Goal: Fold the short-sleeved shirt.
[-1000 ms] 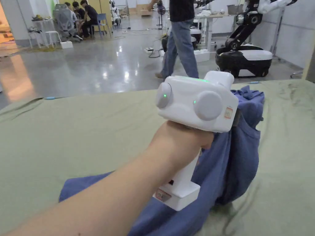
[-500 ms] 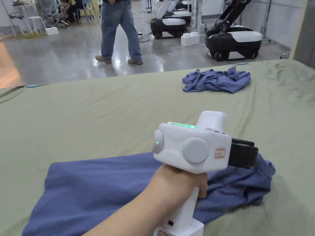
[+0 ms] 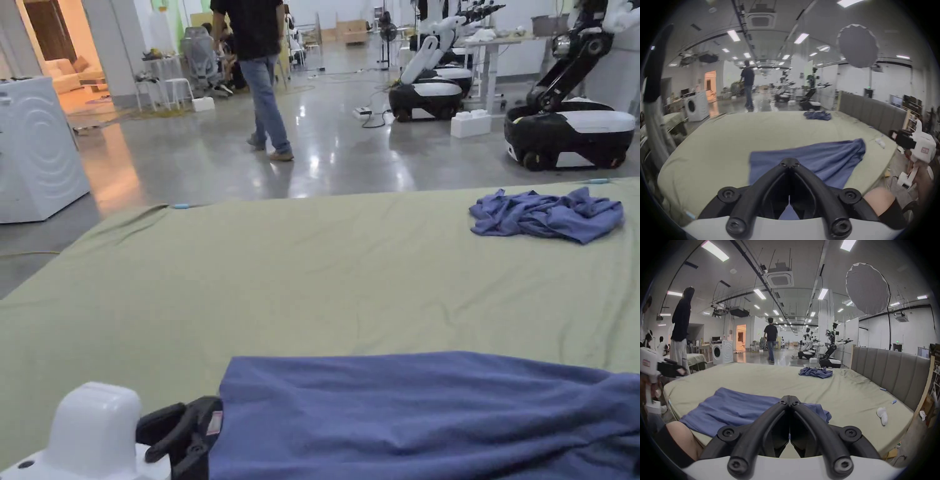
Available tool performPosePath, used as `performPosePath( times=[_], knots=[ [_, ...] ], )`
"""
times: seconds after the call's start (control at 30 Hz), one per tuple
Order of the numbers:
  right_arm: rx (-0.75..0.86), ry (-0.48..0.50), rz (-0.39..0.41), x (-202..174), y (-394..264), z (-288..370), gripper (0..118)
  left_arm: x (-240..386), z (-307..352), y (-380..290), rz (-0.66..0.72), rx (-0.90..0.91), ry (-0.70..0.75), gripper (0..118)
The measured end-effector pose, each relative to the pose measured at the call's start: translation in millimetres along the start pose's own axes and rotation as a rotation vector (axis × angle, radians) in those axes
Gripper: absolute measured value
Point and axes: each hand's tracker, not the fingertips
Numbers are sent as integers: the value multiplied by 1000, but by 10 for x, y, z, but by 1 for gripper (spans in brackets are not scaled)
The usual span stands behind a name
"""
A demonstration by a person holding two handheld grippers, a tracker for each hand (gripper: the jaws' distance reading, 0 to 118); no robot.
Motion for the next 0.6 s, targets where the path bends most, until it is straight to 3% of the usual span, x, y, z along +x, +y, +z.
performPosePath(
  times=[0.13,0.23,0.4,0.43,0.5,0.53,0.57,0.6],
  knots=[
    [-60,-5,-34,11,-96,-164,3,-301,-227,-284,146,-78,-23,0],
    [-93,-7,-24,-29,-158,-268,3,-413,-618,-238,153,-79,-41,0],
    [-145,12,24,-156,-190,-381,3,-768,-1813,177,147,-124,-15,0],
    [-151,15,33,-171,-196,-393,3,-839,-2065,235,167,-148,16,7],
    [-174,17,57,-192,-193,-421,3,-977,-2559,301,204,-208,15,24],
    [-177,18,64,-187,-202,-438,3,-1030,-2806,287,222,-255,10,55],
    [-182,17,66,-176,-209,-463,3,-1071,-3052,228,247,-355,48,108],
    [-188,15,63,-157,-213,-486,3,-1045,-3146,182,279,-339,-26,118]
  ],
)
